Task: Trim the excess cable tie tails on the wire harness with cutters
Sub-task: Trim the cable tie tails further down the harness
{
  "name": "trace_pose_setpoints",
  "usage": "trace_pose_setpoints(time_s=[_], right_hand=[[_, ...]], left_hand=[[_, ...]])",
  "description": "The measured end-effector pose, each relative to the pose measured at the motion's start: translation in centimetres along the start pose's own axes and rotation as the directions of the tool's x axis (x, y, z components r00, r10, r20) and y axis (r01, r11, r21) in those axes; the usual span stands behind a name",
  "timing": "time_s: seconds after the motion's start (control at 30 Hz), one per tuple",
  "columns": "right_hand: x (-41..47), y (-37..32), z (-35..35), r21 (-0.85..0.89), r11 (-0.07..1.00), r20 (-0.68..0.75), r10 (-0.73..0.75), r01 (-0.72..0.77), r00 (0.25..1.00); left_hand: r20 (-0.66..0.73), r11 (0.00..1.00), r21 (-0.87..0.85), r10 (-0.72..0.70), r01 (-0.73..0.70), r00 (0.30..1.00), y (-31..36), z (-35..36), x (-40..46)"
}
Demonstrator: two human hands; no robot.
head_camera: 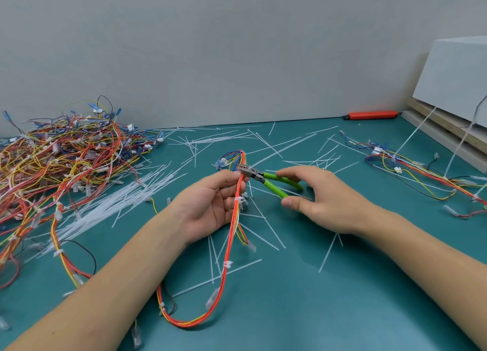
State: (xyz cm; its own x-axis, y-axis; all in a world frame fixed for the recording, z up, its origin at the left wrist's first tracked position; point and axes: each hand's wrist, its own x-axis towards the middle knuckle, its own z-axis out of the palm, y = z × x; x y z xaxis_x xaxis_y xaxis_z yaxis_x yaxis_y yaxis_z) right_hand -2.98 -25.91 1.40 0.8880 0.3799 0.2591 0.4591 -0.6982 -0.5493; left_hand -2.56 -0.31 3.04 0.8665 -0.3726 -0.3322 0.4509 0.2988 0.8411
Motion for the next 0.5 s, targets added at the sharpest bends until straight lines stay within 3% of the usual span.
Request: trace_pose_setpoints(time_s=[0.23,0.5], right_hand=[[0.03,0.32,-0.16,-0.015,0.999,-0.126,0.036,-0.038,0.991],[0.17,0.45,-0.54,-0.009,1.000,-0.044,0.016,-0.017,0.999]], left_hand=[[0.036,0.998,0.058,0.020,-0.022,0.999,-0.14,0.18,-0.10],[0.049,0.997,0.080,0.020,-0.024,0.999,-0.19,0.11,-0.07]])
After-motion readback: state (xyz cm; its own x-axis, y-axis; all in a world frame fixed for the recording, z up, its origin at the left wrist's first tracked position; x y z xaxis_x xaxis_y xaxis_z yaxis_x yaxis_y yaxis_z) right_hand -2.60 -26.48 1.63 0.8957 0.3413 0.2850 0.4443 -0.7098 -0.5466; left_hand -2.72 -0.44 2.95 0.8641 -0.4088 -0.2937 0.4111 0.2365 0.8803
